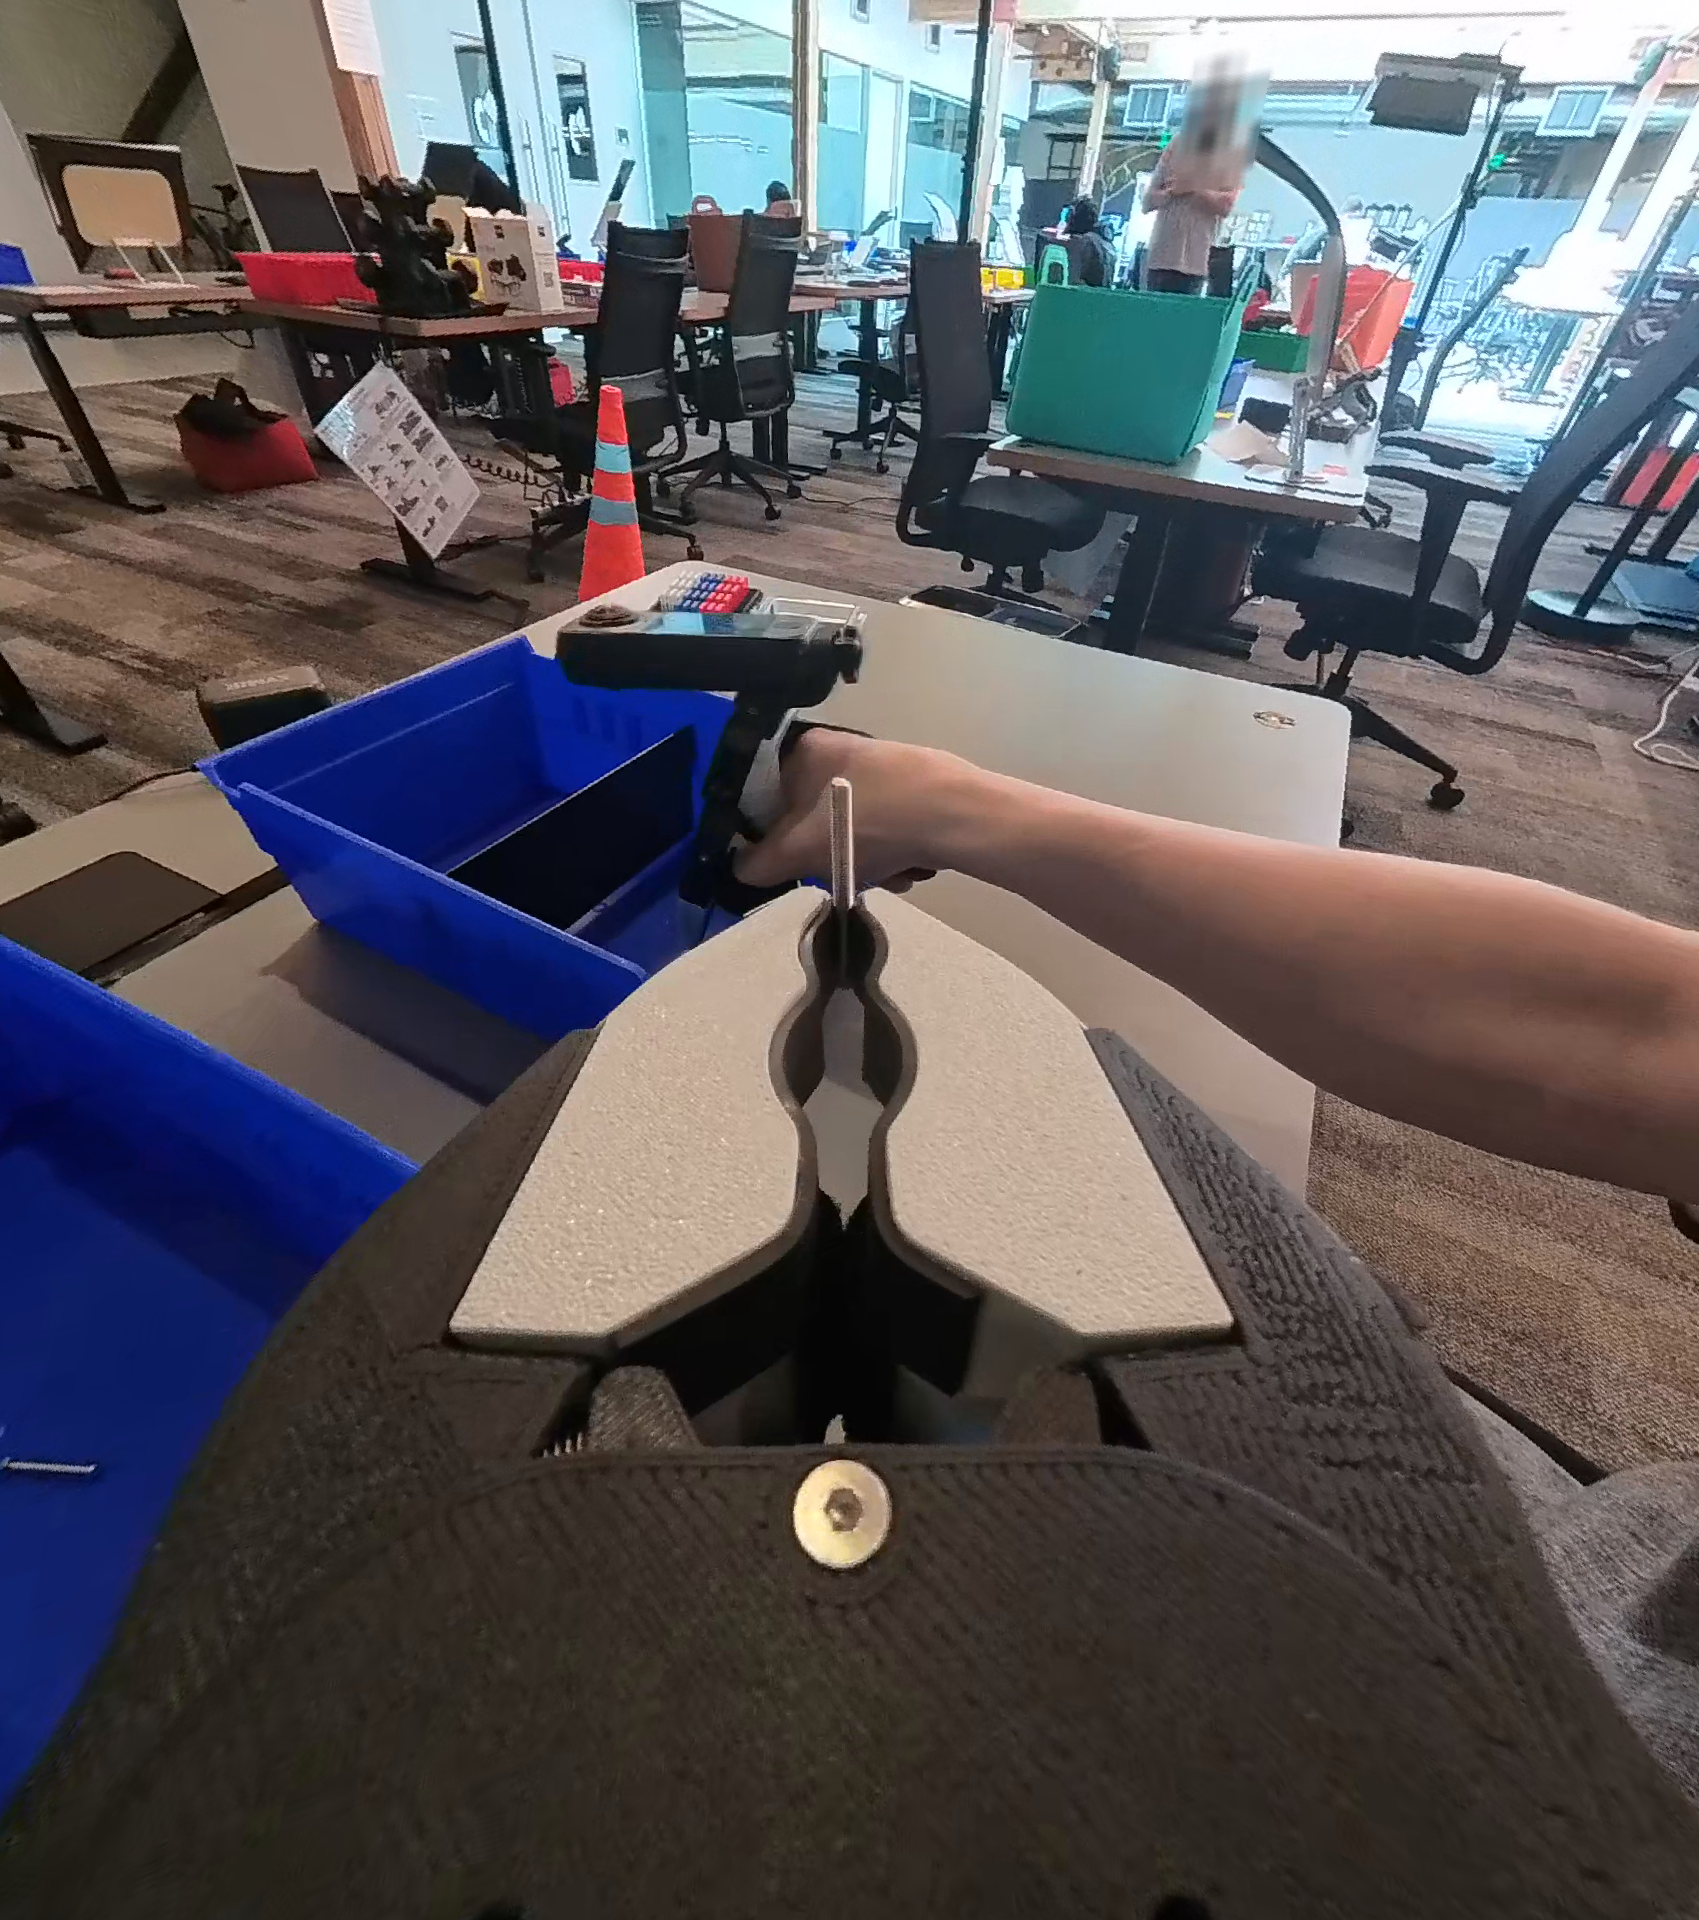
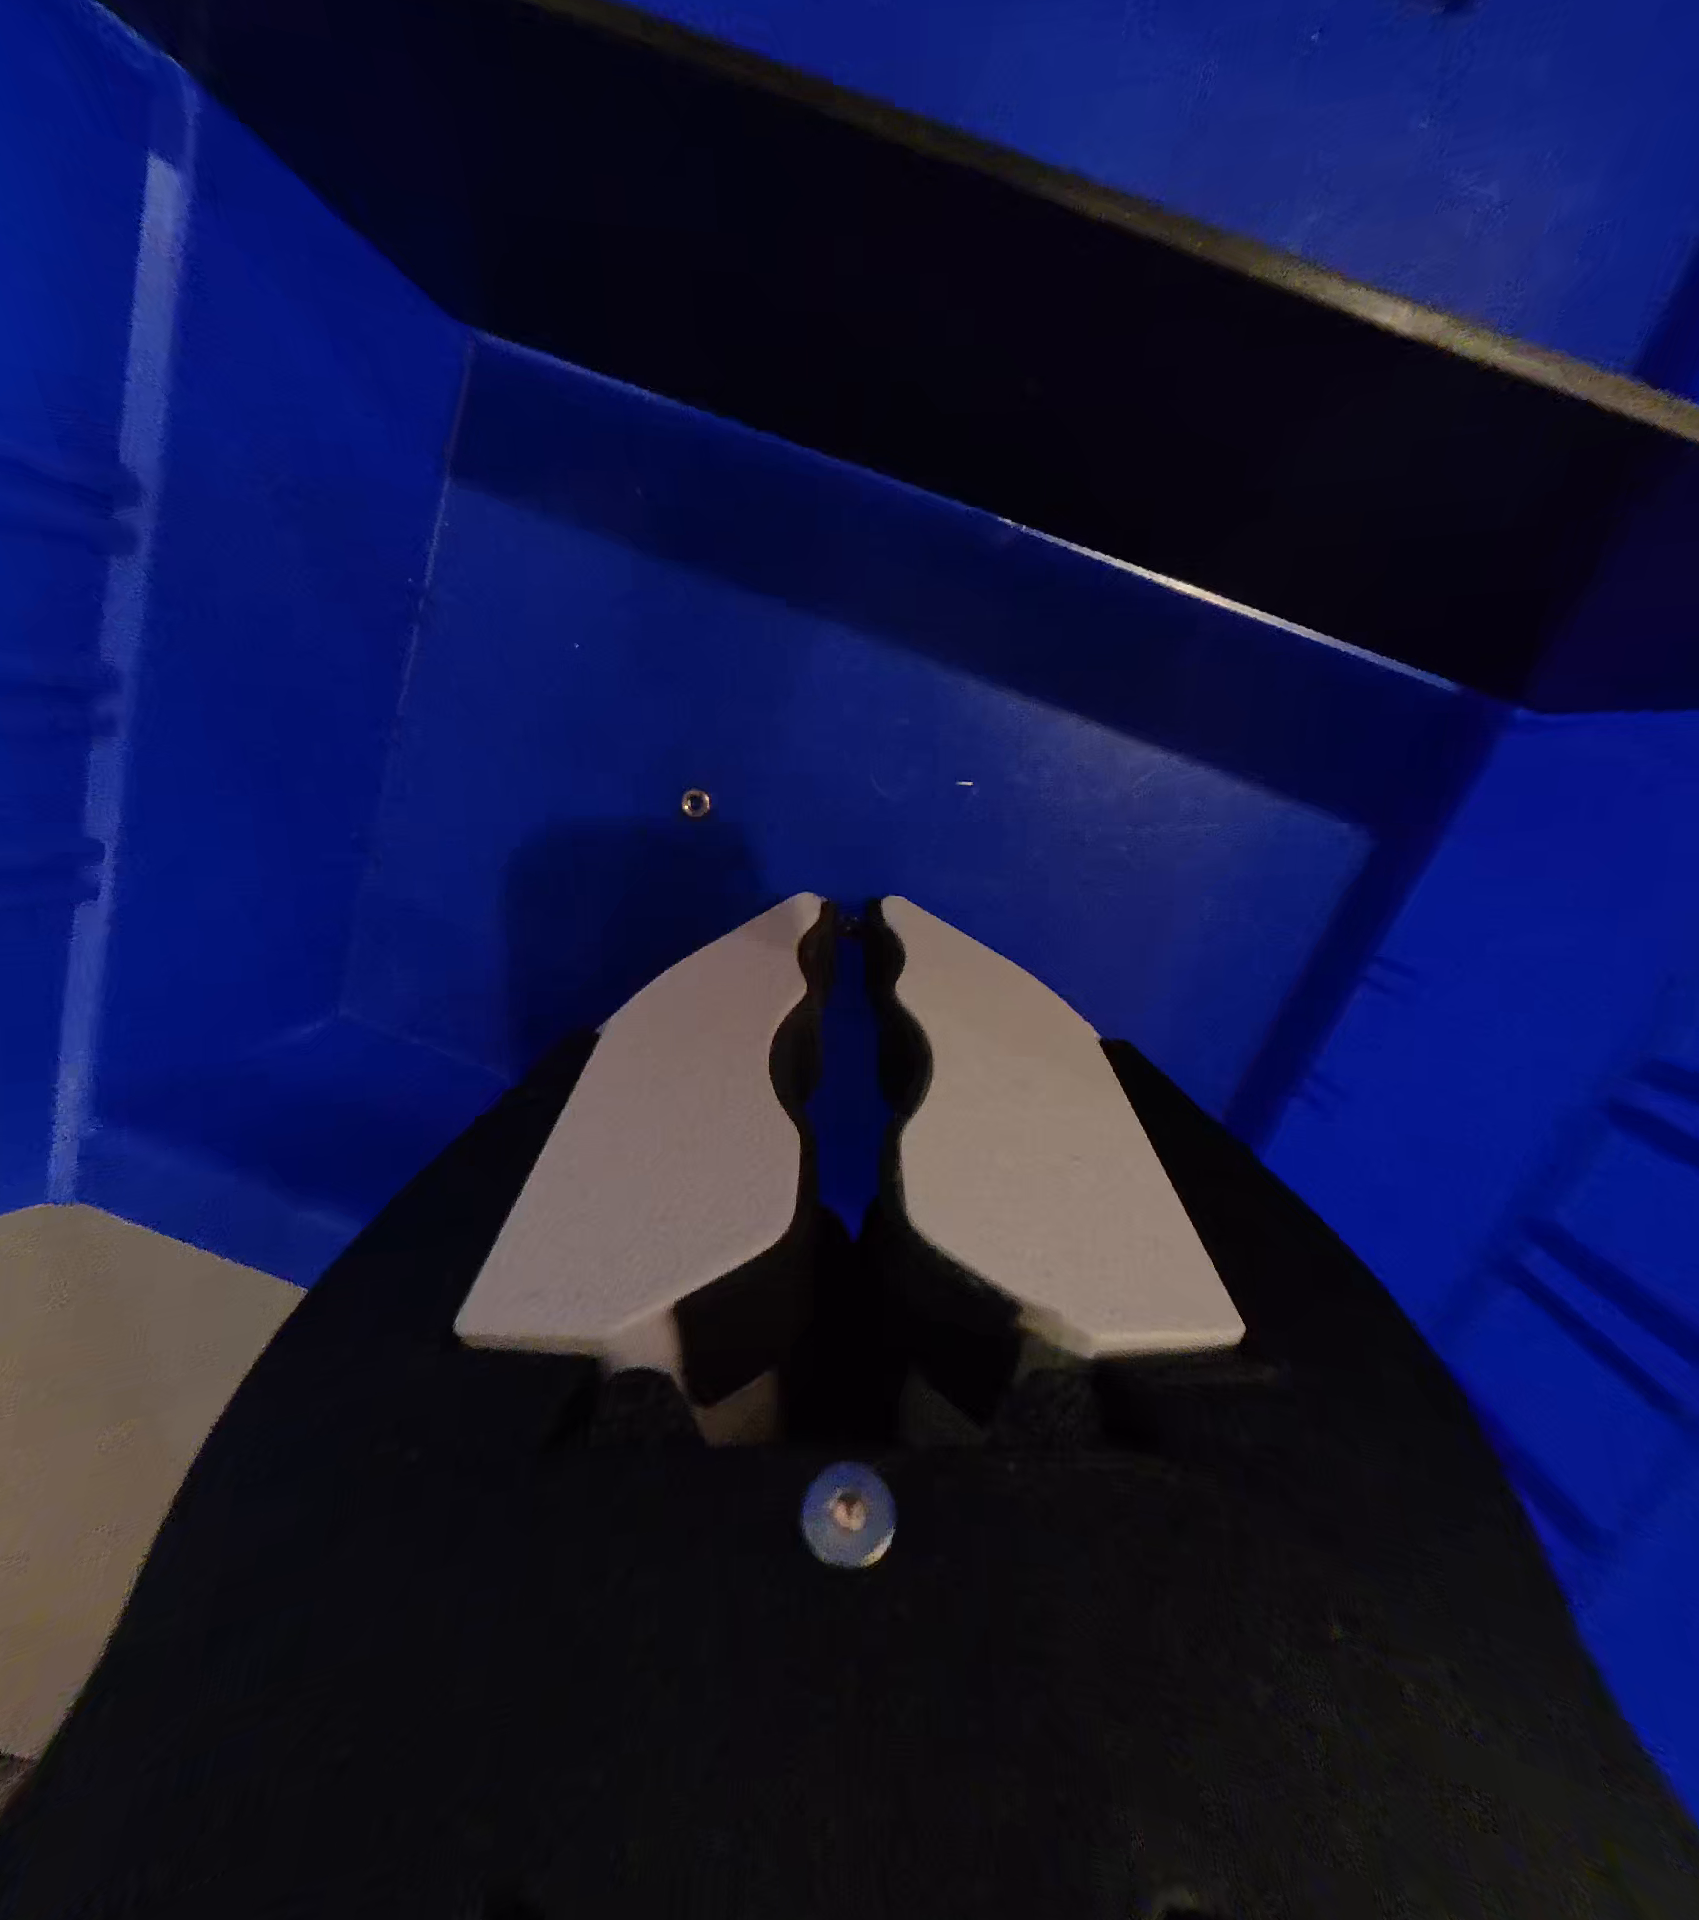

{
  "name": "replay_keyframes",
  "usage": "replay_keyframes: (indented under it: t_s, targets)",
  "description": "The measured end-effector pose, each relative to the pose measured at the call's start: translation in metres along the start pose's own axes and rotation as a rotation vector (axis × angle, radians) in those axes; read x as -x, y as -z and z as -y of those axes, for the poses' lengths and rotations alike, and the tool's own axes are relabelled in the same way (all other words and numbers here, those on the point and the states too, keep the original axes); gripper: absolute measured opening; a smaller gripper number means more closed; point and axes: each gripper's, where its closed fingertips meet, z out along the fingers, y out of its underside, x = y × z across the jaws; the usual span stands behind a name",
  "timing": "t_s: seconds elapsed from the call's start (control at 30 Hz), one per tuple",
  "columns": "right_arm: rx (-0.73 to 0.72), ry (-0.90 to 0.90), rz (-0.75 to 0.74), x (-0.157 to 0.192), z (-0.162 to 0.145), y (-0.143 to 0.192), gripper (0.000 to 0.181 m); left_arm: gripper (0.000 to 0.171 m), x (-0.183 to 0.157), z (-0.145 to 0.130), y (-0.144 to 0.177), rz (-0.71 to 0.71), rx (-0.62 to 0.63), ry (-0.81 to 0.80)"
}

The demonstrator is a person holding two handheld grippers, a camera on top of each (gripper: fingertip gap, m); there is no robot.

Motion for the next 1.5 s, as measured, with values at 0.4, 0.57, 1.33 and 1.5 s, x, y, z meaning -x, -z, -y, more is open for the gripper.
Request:
replay_keyframes:
  t_s: [0.4, 0.57, 1.33, 1.5]
  targets:
    - [0.040, -0.012, -0.009, -0.002, -0.002, 0.000, 0.011, 0.002, 0.001, 0.004, 0.005, 0.006, -0.012, -0.007]
    - [0.040, -0.025, -0.008, -0.003, -0.002, 0.003, 0.019, 0.002, 0.001, 0.004, 0.004, 0.004, -0.008, -0.007]
    - [0.059, -0.113, 0.098, 0.006, -0.002, 0.017, 0.006, 0.002, 0.002, 0.003, 0.004, 0.004, -0.008, -0.008]
    - [0.072, -0.105, 0.083, 0.005, -0.005, 0.015, 0.006, 0.002, 0.002, 0.003, 0.004, 0.004, -0.010, -0.008]
